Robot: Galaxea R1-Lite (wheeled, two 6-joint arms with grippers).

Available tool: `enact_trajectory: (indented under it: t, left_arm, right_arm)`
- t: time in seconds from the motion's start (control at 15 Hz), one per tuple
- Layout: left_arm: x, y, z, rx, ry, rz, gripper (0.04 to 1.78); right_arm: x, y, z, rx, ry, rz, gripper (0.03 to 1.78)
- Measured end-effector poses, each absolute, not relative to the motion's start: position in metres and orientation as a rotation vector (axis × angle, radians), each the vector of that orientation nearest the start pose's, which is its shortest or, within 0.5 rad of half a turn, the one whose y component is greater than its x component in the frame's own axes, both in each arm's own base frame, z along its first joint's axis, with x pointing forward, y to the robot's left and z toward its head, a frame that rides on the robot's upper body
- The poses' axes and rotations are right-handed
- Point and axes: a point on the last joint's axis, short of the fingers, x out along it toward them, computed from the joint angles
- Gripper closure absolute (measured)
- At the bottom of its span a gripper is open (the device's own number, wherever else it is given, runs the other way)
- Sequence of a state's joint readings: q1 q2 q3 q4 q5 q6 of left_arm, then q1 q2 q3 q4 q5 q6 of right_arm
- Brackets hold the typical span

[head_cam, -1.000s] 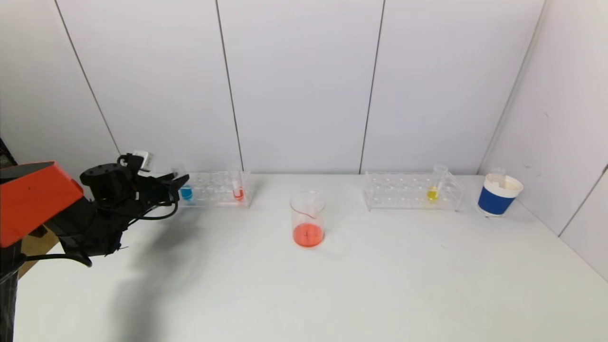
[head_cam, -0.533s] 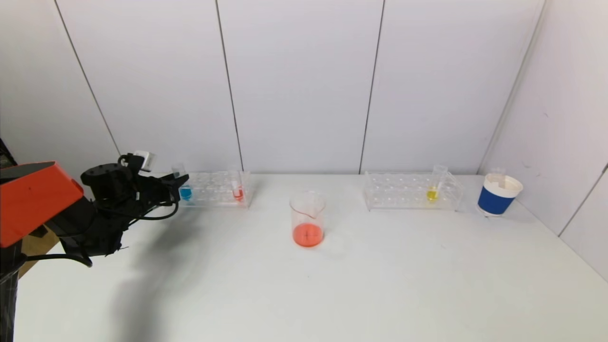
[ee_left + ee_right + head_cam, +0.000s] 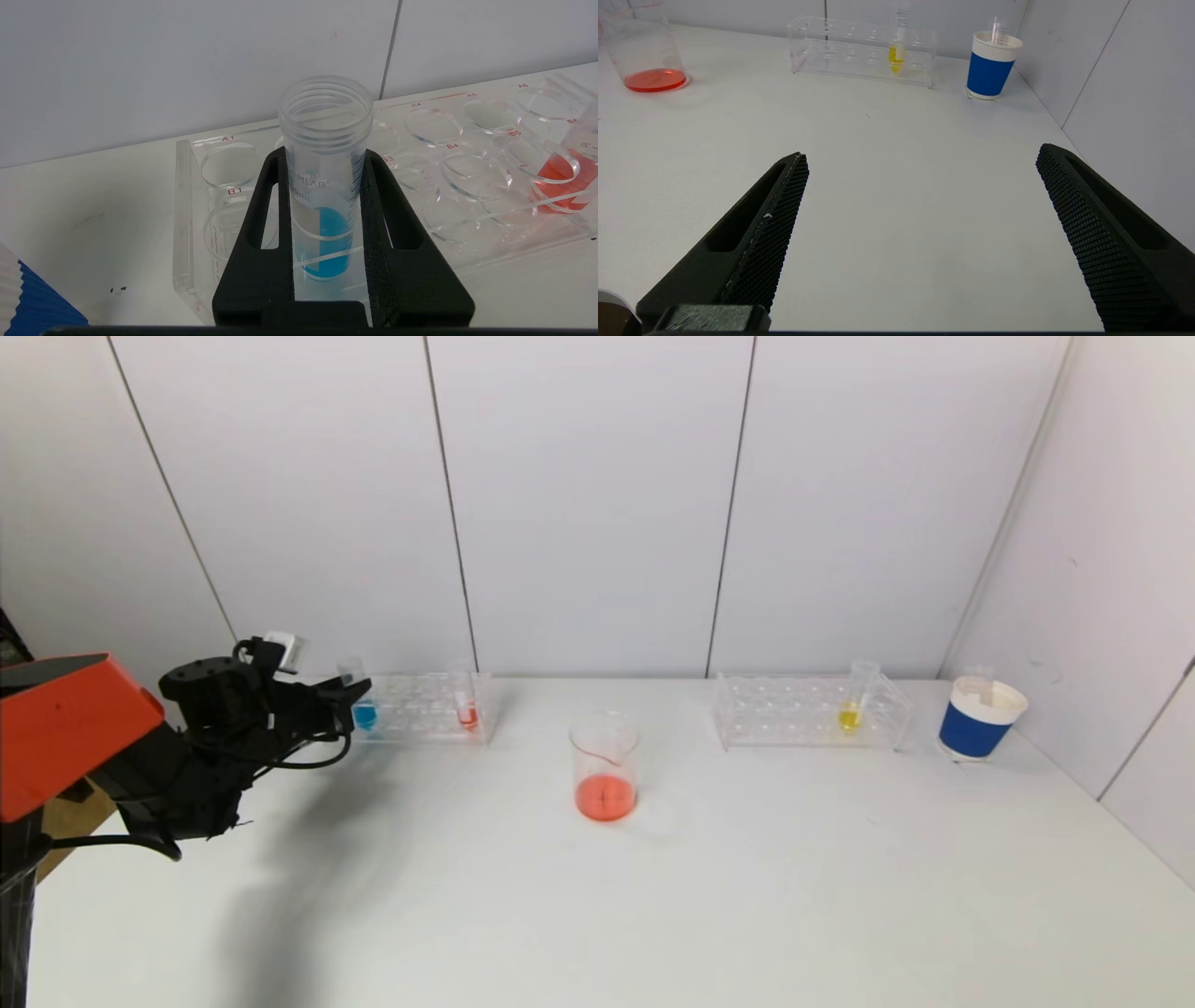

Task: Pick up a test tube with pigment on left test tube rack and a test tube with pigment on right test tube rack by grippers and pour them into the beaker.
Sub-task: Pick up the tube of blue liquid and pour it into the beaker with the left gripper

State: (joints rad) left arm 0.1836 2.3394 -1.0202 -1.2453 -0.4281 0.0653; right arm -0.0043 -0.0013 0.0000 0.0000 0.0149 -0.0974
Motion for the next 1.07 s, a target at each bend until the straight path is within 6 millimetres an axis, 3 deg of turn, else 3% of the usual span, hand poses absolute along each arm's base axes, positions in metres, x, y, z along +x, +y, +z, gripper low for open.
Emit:
enact_trajectory:
  t: [1.07]
  left_arm:
    - [0.410, 0.067, 0.112, 0.064, 0.006, -0.238, 1.38]
  right_arm:
    - [-0.023, 0.000, 0.075, -0.097, -0.002, 0.011, 0.04]
